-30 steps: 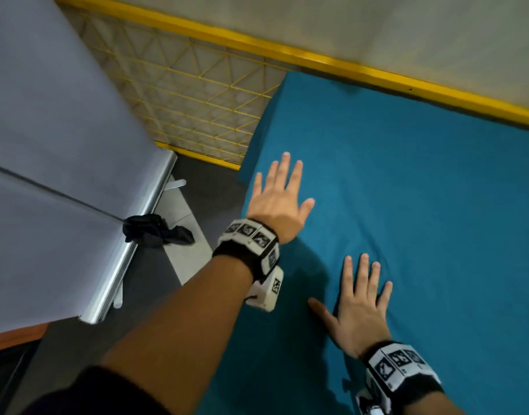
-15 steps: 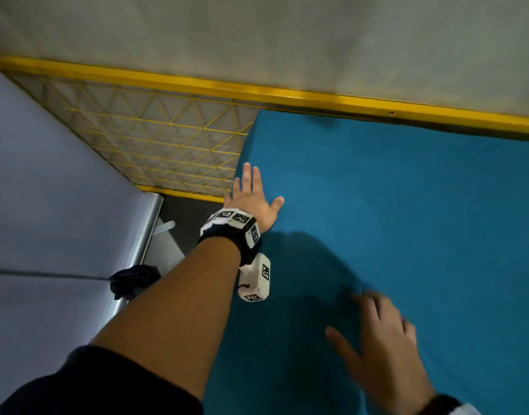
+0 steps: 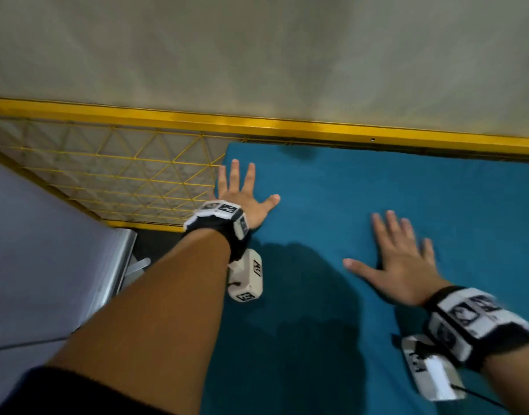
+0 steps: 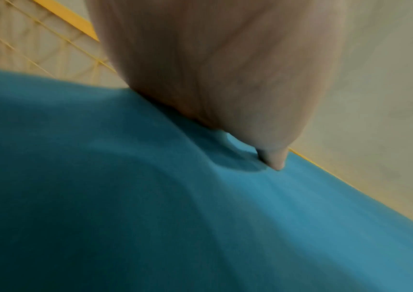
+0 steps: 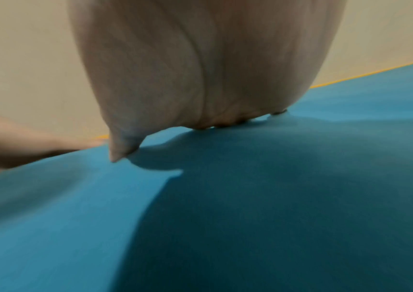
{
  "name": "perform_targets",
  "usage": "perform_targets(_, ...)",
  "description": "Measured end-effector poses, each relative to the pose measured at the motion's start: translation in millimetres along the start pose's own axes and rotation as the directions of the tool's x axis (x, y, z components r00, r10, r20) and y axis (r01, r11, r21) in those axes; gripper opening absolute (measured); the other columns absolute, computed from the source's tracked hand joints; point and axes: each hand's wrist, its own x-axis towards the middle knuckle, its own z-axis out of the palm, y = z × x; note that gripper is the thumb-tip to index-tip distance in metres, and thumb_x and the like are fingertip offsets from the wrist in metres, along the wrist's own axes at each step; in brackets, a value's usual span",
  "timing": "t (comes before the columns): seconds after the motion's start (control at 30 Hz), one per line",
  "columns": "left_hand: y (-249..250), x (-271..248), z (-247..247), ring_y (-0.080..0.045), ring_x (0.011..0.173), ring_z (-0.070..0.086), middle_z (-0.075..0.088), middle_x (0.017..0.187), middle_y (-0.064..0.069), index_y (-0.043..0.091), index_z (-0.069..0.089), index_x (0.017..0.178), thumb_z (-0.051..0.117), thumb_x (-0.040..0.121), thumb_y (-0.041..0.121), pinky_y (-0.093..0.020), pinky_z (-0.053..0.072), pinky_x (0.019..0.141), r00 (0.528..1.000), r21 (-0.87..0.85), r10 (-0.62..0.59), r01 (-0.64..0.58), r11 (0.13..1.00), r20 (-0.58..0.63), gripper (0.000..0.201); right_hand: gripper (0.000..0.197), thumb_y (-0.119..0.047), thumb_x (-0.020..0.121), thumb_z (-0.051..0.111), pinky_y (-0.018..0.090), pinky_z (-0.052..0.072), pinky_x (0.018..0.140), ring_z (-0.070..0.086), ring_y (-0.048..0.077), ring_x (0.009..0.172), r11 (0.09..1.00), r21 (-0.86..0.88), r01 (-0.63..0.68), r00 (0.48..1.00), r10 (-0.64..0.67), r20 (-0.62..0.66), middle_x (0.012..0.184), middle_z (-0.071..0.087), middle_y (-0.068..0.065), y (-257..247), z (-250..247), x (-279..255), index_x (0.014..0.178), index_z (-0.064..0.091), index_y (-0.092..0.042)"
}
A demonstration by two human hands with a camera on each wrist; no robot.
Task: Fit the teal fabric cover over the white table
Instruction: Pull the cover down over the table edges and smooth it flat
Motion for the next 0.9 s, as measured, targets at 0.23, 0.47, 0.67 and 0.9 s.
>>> perform_targets(0.23, 64, 18, -27, -0.024, 0.156, -0.016, -0.018, 0.169, 0.0, 0.033, -0.002, 0.16, 0.037, 0.094, 0.069, -0.054, -0.008, 0.125, 0.968, 0.105, 0.243, -0.236, 0.966, -0.059, 0.085, 0.118, -0.09, 0.061, 0.038, 0.055, 0.007, 0.117, -0.006, 0.028, 0.148, 0.996, -0.045, 0.075, 0.993, -0.079, -0.084, 0.161, -0.008, 0.009, -15, -42, 57, 0.152, 0.0, -0.025)
perform_targets(0.47, 62, 29, 1, -0.024, 0.156, -0.019, -0.02, 0.168, 0.005, 0.045, -0.005, 0.157, 0.031, 0.085, 0.082, -0.055, -0.01, 0.125, 0.977, 0.102, 0.211, -0.207, 0.973, -0.036, 0.089, 0.143, -0.094, 0.039, 0.052, 0.064, -0.001, 0.113, -0.017, 0.024, 0.147, 0.993, -0.068, 0.101, 0.994, -0.097, 0.053, 0.159, -0.022, -0.001, -55, -39, 106, 0.149, -0.016, -0.033)
perform_targets(0.67, 2, 46, -47, -0.031, 0.157, -0.009, -0.018, 0.169, -0.002, 0.033, -0.004, 0.161, 0.035, 0.092, 0.074, -0.056, 0.004, 0.127, 1.0, 0.157, -0.008, 0.005, 0.988, 0.023, 0.089, 0.143, -0.093, 0.034, 0.041, 0.06, 0.005, 0.116, -0.009, 0.031, 0.148, 0.983, -0.035, -0.178, 0.983, 0.179, 0.029, 0.16, -0.016, 0.007, 39, -69, 104, 0.15, -0.015, -0.03)
perform_targets(0.9, 104, 1, -2, -0.021, 0.156, -0.017, -0.018, 0.169, 0.003, 0.038, -0.001, 0.159, 0.04, 0.091, 0.072, -0.053, -0.009, 0.126, 0.931, 0.118, 0.346, -0.359, 0.926, 0.117, 0.087, 0.138, -0.083, 0.047, 0.064, 0.067, 0.003, 0.11, -0.014, 0.031, 0.147, 0.989, -0.118, 0.088, 0.996, -0.084, 0.035, 0.159, -0.02, 0.007, -37, -49, 122, 0.149, -0.015, -0.033)
